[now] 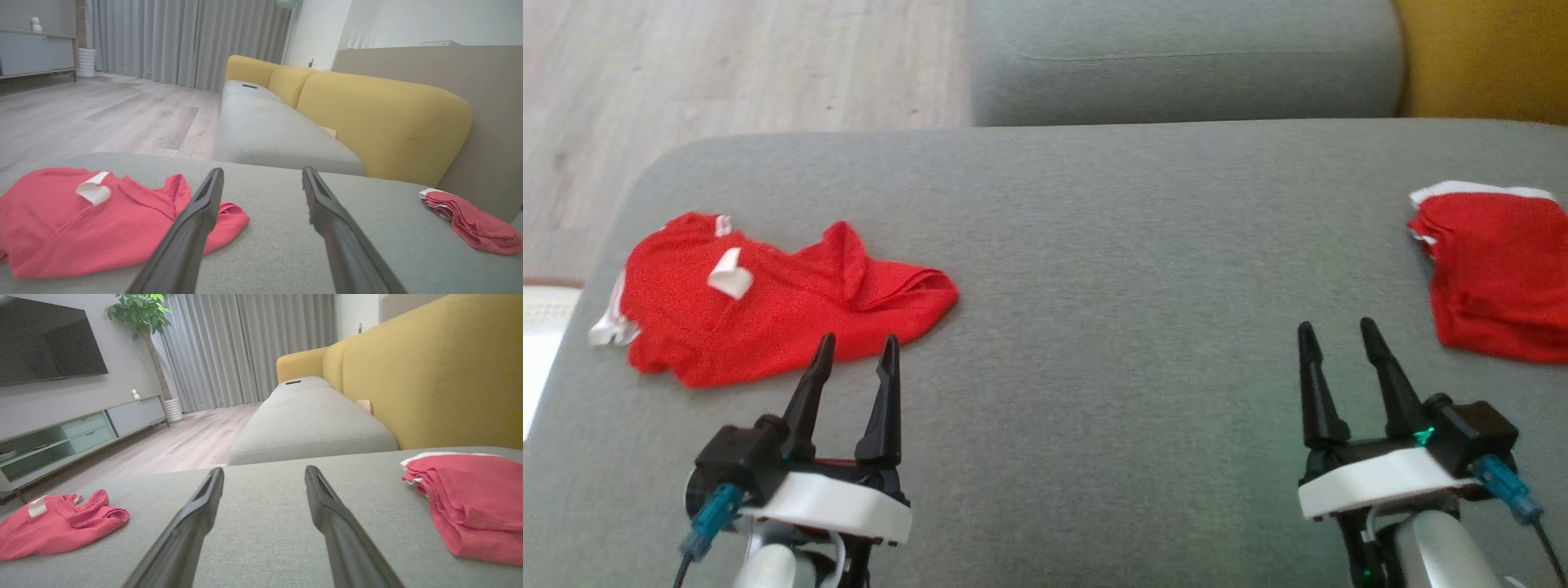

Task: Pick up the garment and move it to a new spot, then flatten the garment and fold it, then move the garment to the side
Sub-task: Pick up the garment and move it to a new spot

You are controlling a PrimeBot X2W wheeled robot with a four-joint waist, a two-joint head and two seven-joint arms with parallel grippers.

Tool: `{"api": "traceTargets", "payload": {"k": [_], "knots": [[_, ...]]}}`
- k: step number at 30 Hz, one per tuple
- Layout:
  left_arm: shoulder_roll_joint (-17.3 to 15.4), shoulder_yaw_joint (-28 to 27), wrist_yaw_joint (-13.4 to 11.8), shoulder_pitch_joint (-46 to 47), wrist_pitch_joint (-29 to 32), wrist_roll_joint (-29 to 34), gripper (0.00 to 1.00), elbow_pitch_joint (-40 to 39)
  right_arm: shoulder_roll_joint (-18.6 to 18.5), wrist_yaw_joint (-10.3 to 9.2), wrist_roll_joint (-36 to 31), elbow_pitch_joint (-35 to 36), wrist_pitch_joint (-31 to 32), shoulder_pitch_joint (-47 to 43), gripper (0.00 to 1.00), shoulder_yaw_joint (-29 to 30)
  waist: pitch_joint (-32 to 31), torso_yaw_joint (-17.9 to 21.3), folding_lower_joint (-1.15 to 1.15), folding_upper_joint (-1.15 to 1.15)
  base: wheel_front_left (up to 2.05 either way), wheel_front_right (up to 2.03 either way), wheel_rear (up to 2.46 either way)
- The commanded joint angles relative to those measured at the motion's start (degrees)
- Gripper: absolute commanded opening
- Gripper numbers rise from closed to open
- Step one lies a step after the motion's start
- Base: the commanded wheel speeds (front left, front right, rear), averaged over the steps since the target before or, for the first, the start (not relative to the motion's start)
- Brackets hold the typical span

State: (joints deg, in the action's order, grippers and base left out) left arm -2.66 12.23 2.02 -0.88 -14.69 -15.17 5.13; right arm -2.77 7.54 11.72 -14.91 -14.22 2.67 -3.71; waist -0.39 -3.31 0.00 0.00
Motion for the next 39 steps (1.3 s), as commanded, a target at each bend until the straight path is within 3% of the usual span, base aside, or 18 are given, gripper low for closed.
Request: {"api": "traceTargets", "payload": {"k": [1, 15, 22, 29, 39], "knots": [[-0.2, -2.3, 0.0, 2.7, -0.3, 0.8, 1.0, -1.7, -0.1, -0.05, 0.3, 1.7, -0.8, 0.7, 1.0, -1.9, 0.1, -1.1, 0.0, 0.0, 0.0, 0.0, 0.0], [-0.2, -6.4, 0.6, 2.1, -0.3, 2.3, 1.0, -1.6, -0.1, -0.05, 2.7, 0.5, -0.8, 1.4, 1.0, -7.2, -0.5, -12.5, 0.0, 0.0, 0.0, 0.0, 0.0], [-0.2, -7.5, 1.1, 1.6, -0.3, 2.7, 1.0, -1.4, -0.1, -0.05, 3.7, -0.1, -0.8, 1.6, 1.0, -8.9, -0.9, -16.2, 0.0, 0.0, 0.0, 0.0, 0.0], [-0.2, -8.1, 1.5, 1.6, -0.3, 2.9, 1.0, -1.5, -0.1, -0.05, 4.0, -0.4, -0.8, 1.8, 1.0, -9.6, -0.5, -17.4, 0.0, 0.0, 0.0, 0.0, 0.0], [-0.5, -11.3, 2.8, 6.4, -0.3, 5.8, 1.0, 0.4, -0.1, -0.05, 2.6, -0.1, -0.8, 3.7, 1.0, -9.5, 4.2, -15.7, 0.0, 0.0, 0.0, 0.0, 0.0]]}}
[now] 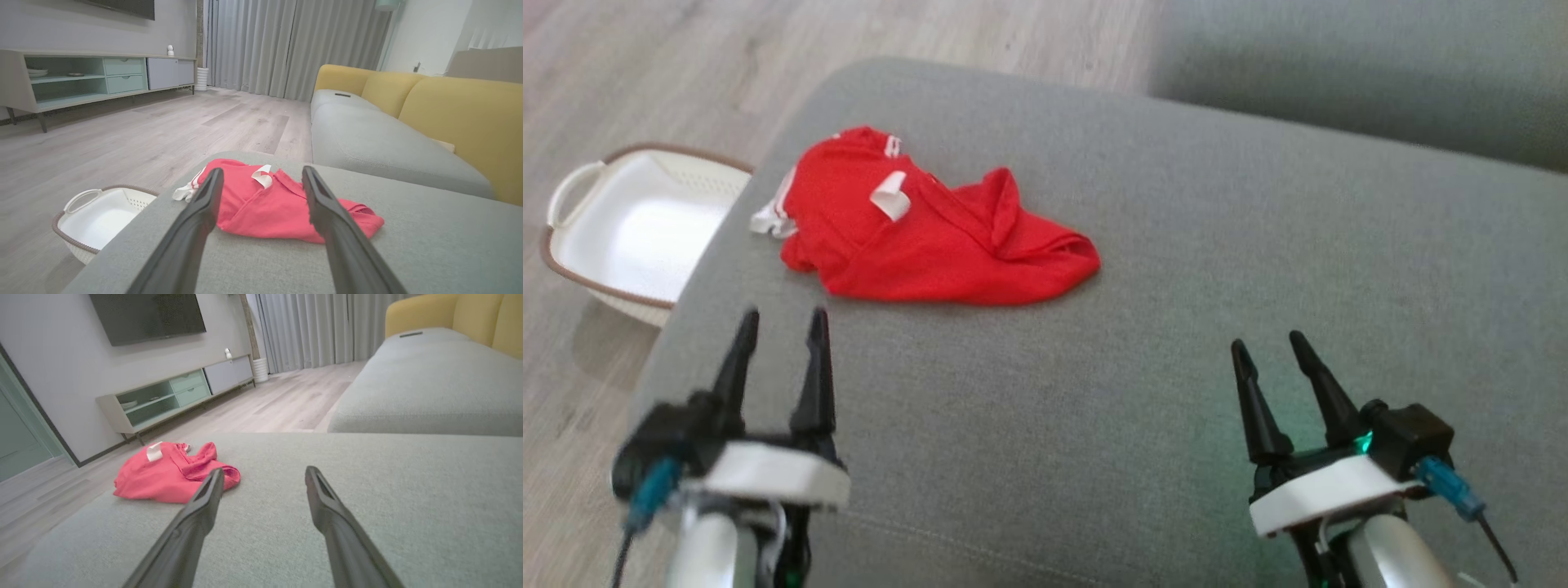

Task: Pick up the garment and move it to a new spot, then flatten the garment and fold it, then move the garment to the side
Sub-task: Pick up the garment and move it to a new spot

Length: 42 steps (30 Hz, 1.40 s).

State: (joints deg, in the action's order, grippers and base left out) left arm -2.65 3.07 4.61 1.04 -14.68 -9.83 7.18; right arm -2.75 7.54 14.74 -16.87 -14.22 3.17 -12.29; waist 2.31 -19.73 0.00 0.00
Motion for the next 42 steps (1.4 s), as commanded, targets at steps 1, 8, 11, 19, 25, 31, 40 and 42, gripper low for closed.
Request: {"api": "traceTargets", "payload": {"k": [1, 8, 11, 19, 25, 31, 40, 42], "knots": [[-0.9, -2.4, 0.5, 5.8, -0.3, 1.0, 1.0, -0.8, -0.1, -0.05, -0.9, 2.0, -0.8, 3.5, 1.0, -0.6, 2.5, 1.0, 0.0, 0.0, 0.0, 0.0, 0.0], [-7.7, 0.9, 2.5, 19.2, 1.1, 2.9, 1.0, 12.6, -0.1, -0.05, -4.4, 3.7, -0.8, 6.3, 1.0, 2.4, 10.0, 3.5, 0.0, 0.0, 0.0, 0.0, 0.0], [-11.0, 4.4, 2.8, 26.3, 5.4, 1.9, 1.0, 19.3, -0.2, -0.05, -5.8, 4.6, -0.6, 7.4, 1.0, 3.8, 12.7, 4.7, 0.0, 0.0, 0.0, 0.0, 0.0], [-19.8, 21.7, 2.9, 39.5, 14.7, -11.3, 1.0, 29.7, -0.6, -0.05, -7.1, 6.8, 0.2, 9.7, 1.0, 5.4, 17.6, 8.3, 0.0, 0.0, 0.0, 0.0, 0.0], [-23.6, 29.4, 2.9, 44.2, 20.8, -19.2, 1.0, 35.5, -0.7, -0.05, -7.2, 7.5, 0.4, 10.0, 1.0, 5.3, 19.1, 10.1, 0.0, 0.0, 0.0, 0.0, 0.0], [-25.3, 35.8, 2.9, 45.9, 23.2, -25.7, 0.0, 37.8, -0.9, -0.05, -7.4, 7.6, 0.4, 10.1, 1.0, 5.3, 19.2, 11.2, 0.0, 0.0, 0.0, 0.0, 0.0], [-26.7, 38.2, 2.9, 47.5, 10.0, -27.7, 0.0, 39.0, -0.7, -0.05, -6.9, 6.5, 0.2, 9.6, 1.0, 4.9, 16.2, 12.1, 0.0, 0.0, 0.0, 0.0, 0.0], [-26.3, 37.7, 2.9, 47.9, 5.5, -27.9, 0.0, 39.4, -0.6, -0.05, -6.7, 6.2, 0.1, 9.5, 1.0, 4.7, 15.1, 12.4, 0.0, 0.0, 0.0, 0.0, 0.0]]}}
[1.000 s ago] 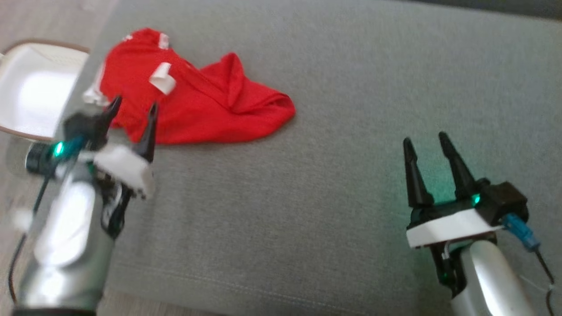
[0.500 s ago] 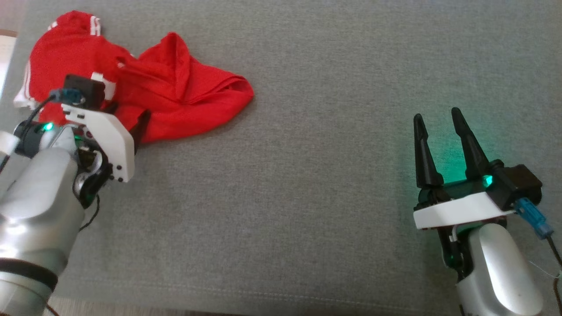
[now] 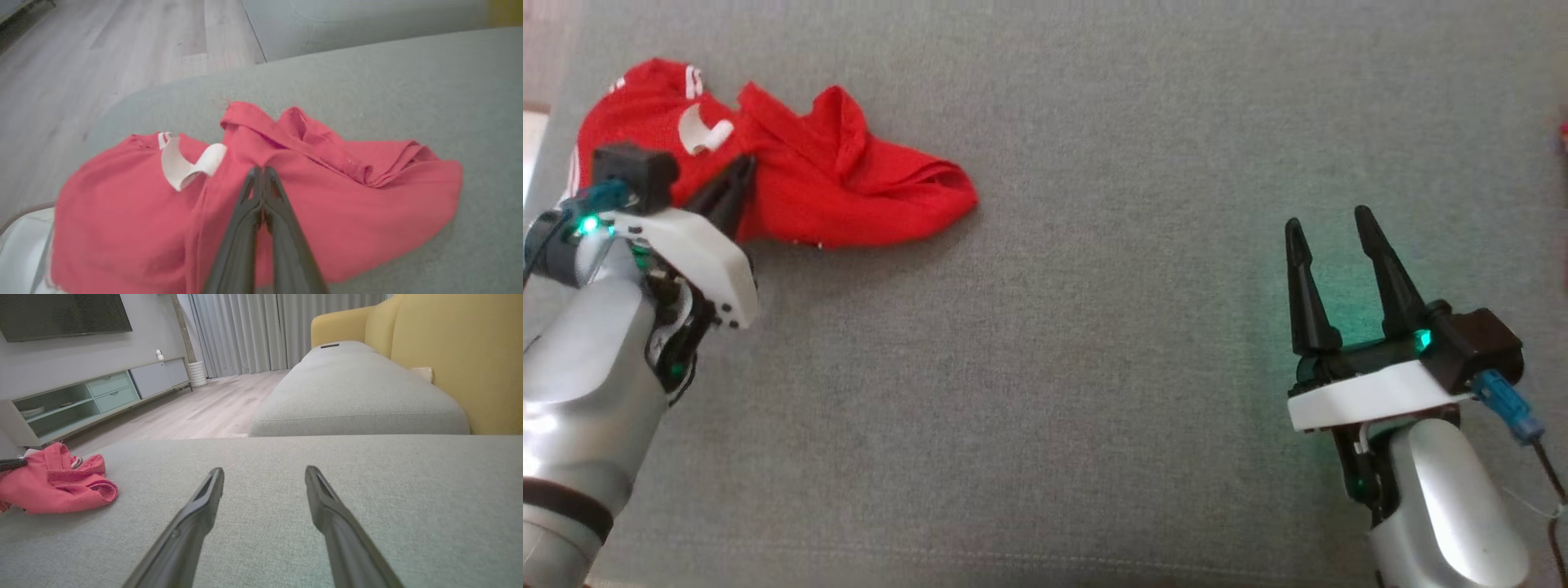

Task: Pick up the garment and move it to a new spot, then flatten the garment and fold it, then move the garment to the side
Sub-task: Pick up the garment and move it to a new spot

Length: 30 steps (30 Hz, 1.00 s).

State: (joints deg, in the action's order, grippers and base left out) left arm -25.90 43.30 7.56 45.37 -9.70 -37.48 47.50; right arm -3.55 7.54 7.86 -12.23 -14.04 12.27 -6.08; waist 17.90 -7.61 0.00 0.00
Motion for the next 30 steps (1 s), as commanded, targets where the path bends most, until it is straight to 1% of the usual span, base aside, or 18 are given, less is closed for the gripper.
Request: {"api": "traceTargets", "payload": {"k": [1, 3, 6, 12, 15, 18, 19, 21, 26, 30], "knots": [[-2.7, -2.7, -0.1, 3.8, -1.4, -0.2, 0.0, -0.8, 0.2, -0.05, 0.3, 1.3, -0.2, 0.3, 1.0, -1.6, -1.2, 0.5, 0.0, 0.0, 0.0, 0.0, 0.0], [-2.3, -3.2, -0.1, 4.1, -3.8, 0.0, 0.0, -1.3, 0.3, -0.05, 0.6, 0.9, -0.3, 0.0, 1.0, -1.8, -2.4, 0.9, 0.0, 0.0, 0.0, 0.0, 0.0], [-1.4, -4.5, -0.4, 4.2, -5.1, 1.0, 0.0, -3.9, 0.5, -0.05, 1.0, 0.4, -0.5, -0.4, 1.0, -1.9, -4.0, 1.7, 0.0, 0.0, 0.0, 0.0, 0.0], [0.9, -8.7, -2.1, 2.2, -5.3, 5.3, 0.0, -16.0, 0.6, -0.05, 1.7, -0.1, -0.7, -0.7, 1.0, -1.9, -5.4, 3.4, 0.0, 0.0, 0.0, 0.0, 0.0], [2.4, -9.3, -2.3, 1.2, -5.3, 7.5, 0.0, -20.5, 0.6, -0.05, 2.2, -0.1, -0.8, -0.5, 1.0, -2.0, -5.3, 4.4, 0.0, 0.0, 0.0, 0.0, 0.0], [4.1, -9.0, -2.3, 1.1, -5.3, 9.1, 0.0, -23.1, 0.7, -0.05, 3.1, -0.1, -0.9, -0.1, 1.0, -2.5, -5.1, 5.6, 0.0, 0.0, 0.0, 0.0, 0.0], [5.5, -8.7, -2.5, 1.5, -5.3, 9.8, 0.0, -23.9, 0.7, -0.05, 3.7, -0.2, -0.9, 0.2, 1.0, -2.7, -4.9, 6.5, 0.0, 0.0, 0.0, 0.0, 0.0], [6.9, -8.2, -2.9, 2.1, -5.3, 10.6, 0.0, -24.3, 0.7, -0.05, 4.3, -0.2, -0.9, 0.7, 1.0, -3.1, -4.7, 7.6, 0.0, 0.0, 0.0, 0.0, 0.0], [11.8, -5.7, -3.8, 4.0, -5.3, 13.2, 0.0, -23.6, 0.7, -0.05, 5.4, 0.6, -0.9, 1.9, 1.0, -3.7, -3.8, 10.7, 0.0, 0.0, 0.0, 0.0, 0.0], [16.8, -3.7, -4.5, 5.1, -5.3, 15.0, 0.0, -22.3, 0.7, -0.05, 6.2, 1.1, -1.0, 2.6, 1.0, -3.8, -3.3, 13.3, 0.0, 0.0, 0.0, 0.0, 0.0]]}}
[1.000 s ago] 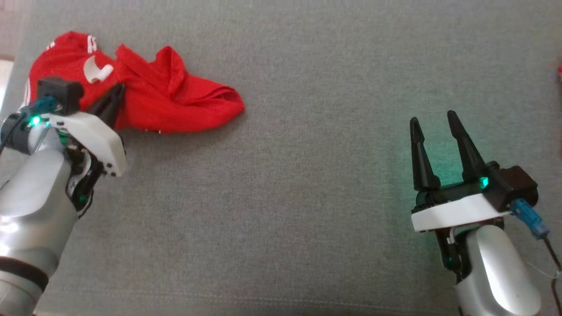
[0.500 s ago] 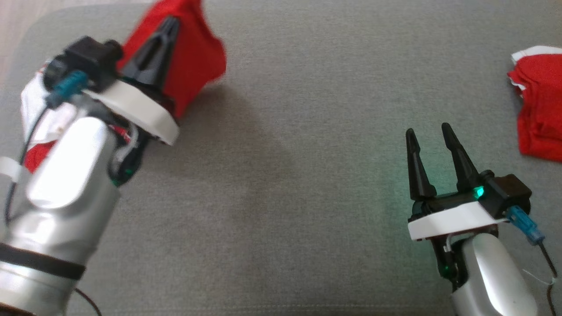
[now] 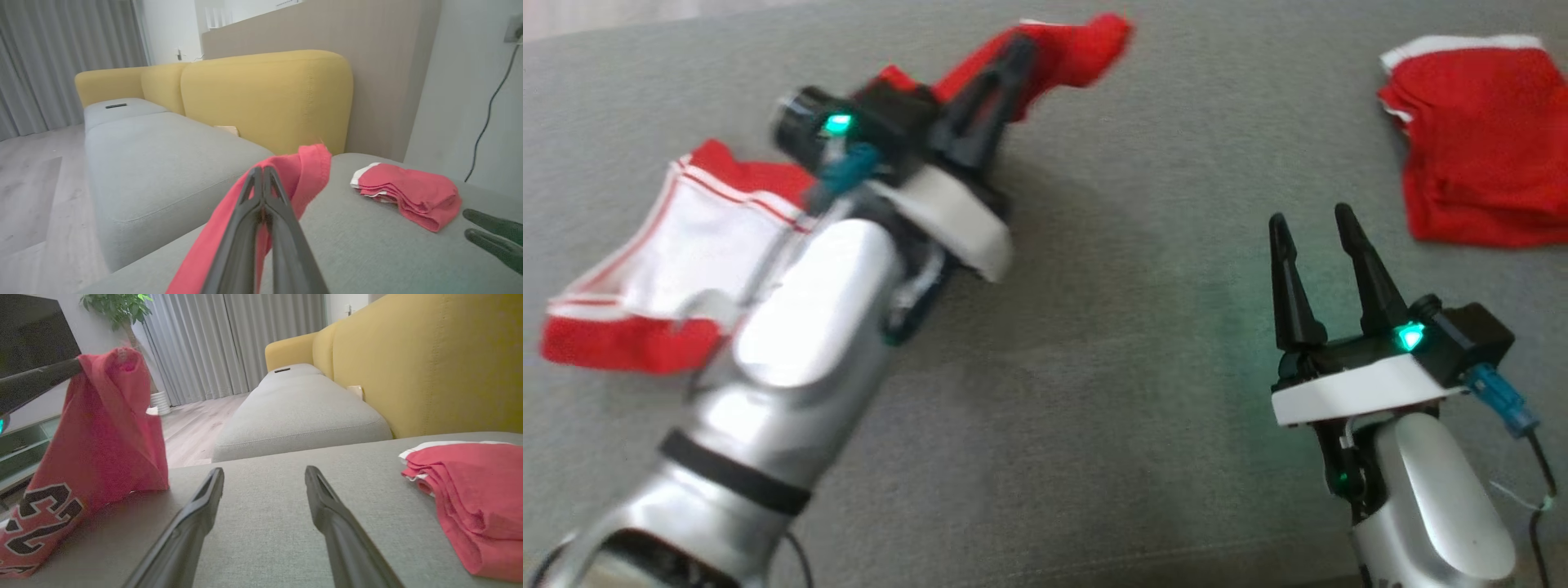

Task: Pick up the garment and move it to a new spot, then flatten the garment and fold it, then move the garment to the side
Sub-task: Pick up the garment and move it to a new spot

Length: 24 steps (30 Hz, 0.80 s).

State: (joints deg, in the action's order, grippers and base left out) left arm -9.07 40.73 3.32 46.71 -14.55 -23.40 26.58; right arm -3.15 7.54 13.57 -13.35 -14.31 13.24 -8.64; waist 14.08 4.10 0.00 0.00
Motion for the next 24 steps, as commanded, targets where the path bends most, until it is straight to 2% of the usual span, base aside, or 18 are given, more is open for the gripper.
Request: {"api": "traceTargets", "payload": {"k": [1, 5, 6, 10, 14, 20, 24], "knots": [[1.2, -0.5, -0.4, 4.0, -0.4, 1.6, 0.0, -1.0, 0.3, -0.05, 0.6, 2.3, -0.7, 1.7, 1.0, -1.1, 0.6, 2.1, 0.0, 0.0, 0.0, 0.0, 0.0], [4.6, 2.1, -0.1, 3.8, -0.4, 2.9, 0.0, 1.3, 0.3, -0.05, 1.1, 2.3, -0.7, 1.7, 1.0, -1.0, 0.7, 4.2, 0.0, 0.0, 0.0, 0.0, 0.0], [5.2, 2.9, 0.1, 3.5, -0.4, 3.1, 1.0, 1.5, 0.3, -0.05, 1.2, 2.3, -0.7, 1.7, 1.0, -1.0, 0.7, 4.5, 0.0, 0.0, 0.0, 0.0, 0.0], [6.0, 5.1, 0.5, 1.9, -0.4, 2.8, 1.0, 2.7, 0.3, -0.05, 1.5, 2.3, -0.7, 1.5, 1.0, -0.7, 0.5, 5.2, 0.0, 0.0, 0.0, 0.0, 0.0], [6.1, 4.3, -0.2, 0.4, -0.4, 1.9, 1.0, 2.2, 0.3, -0.05, 1.3, 2.4, -0.7, 1.2, 1.0, 0.0, 0.0, 4.6, 0.0, 0.0, 0.0, 0.0, 0.0], [5.8, -1.5, -1.8, -4.2, -0.4, 1.8, 1.0, -1.0, 0.3, -0.05, 0.4, 2.8, -0.7, -0.1, 1.0, 1.7, -2.0, 0.8, 0.0, 0.0, 0.0, 0.0, 0.0], [3.4, -7.4, -3.2, -9.2, -0.4, 3.4, 1.0, -5.1, 0.3, -0.05, -1.1, 2.6, -0.7, -1.4, 1.0, 2.4, -4.0, -2.1, 0.0, 0.0, 0.0, 0.0, 0.0]]}}
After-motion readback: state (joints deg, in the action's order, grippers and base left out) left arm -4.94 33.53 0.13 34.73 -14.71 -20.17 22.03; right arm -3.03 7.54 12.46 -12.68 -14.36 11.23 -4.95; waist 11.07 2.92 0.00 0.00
